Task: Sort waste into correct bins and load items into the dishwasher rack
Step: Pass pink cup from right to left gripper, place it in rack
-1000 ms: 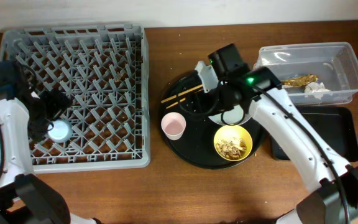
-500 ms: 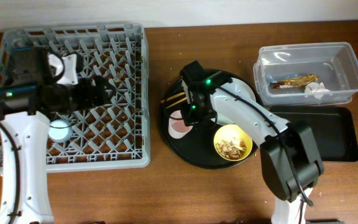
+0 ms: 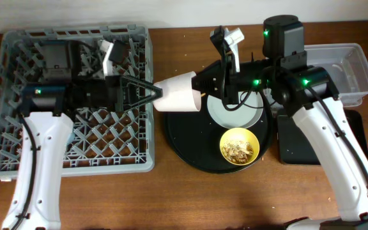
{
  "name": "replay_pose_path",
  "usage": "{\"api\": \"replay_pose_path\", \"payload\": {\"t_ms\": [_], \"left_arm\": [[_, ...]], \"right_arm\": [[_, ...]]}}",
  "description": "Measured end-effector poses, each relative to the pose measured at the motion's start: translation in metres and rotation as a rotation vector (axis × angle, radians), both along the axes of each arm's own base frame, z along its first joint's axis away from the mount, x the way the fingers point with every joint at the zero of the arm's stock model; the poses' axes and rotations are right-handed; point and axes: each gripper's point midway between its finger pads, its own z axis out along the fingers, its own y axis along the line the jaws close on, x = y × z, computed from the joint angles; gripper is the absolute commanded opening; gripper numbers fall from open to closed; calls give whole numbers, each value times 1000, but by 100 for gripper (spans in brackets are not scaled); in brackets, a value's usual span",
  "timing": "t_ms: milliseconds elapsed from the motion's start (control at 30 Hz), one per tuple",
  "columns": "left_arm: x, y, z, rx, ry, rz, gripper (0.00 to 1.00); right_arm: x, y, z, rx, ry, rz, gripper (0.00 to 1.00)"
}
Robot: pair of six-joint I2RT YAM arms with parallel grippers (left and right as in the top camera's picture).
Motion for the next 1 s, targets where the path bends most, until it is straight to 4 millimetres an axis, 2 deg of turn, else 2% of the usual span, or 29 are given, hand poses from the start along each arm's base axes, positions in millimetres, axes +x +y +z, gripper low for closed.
{"api": "replay_pose_path", "payload": {"t_ms": [133,200,233,267,300,333,367,467,500,533,567,600,667,767,833,867,1000], "left_arm": [[-14,-22,2,-14,-14,-87,70],[-15,-25,1,-12,-17,-96,65],[-15,-25,1,-12,-16,-96,63],[-15,-25,1,-11,-17,-95,62],[-15,-25,1,-7,-18,-93,62],[-15,-28,-2,6,-17,-93,62],[-15,-29,-3,16,-18,-90,62],[6,-20,-39,219,30,61,62],[19,-1,-59,333,71,168,62],[36,34,-83,465,141,313,62],[44,67,-104,594,208,440,62],[50,109,-125,746,286,592,62],[42,182,-159,1071,454,873,62],[38,199,-179,1161,531,932,62],[36,204,-214,1228,639,895,62],[35,207,-223,1257,671,894,62],[33,222,-233,1346,705,934,63]], "right_arm": [[2,0,-2,-1,12,-3,4],[1,1,-1,2,29,-2,5],[1,1,-1,2,32,-2,14],[0,2,-1,1,34,0,35],[0,5,-3,-6,37,-4,51],[-2,9,-4,-9,39,5,59],[-2,10,-5,-12,49,2,66],[26,-27,-18,-55,131,-154,70],[35,-48,-28,-82,200,-227,70],[43,-70,-40,-118,270,-313,70],[43,-84,-55,-172,351,-379,70],[41,-89,-66,-215,393,-415,71],[31,-95,-95,-367,473,-488,73],[24,-82,-108,-467,449,-490,74],[21,-77,-113,-509,431,-492,75],[22,-79,-114,-518,428,-500,75],[24,-82,-116,-534,423,-517,75]]}}
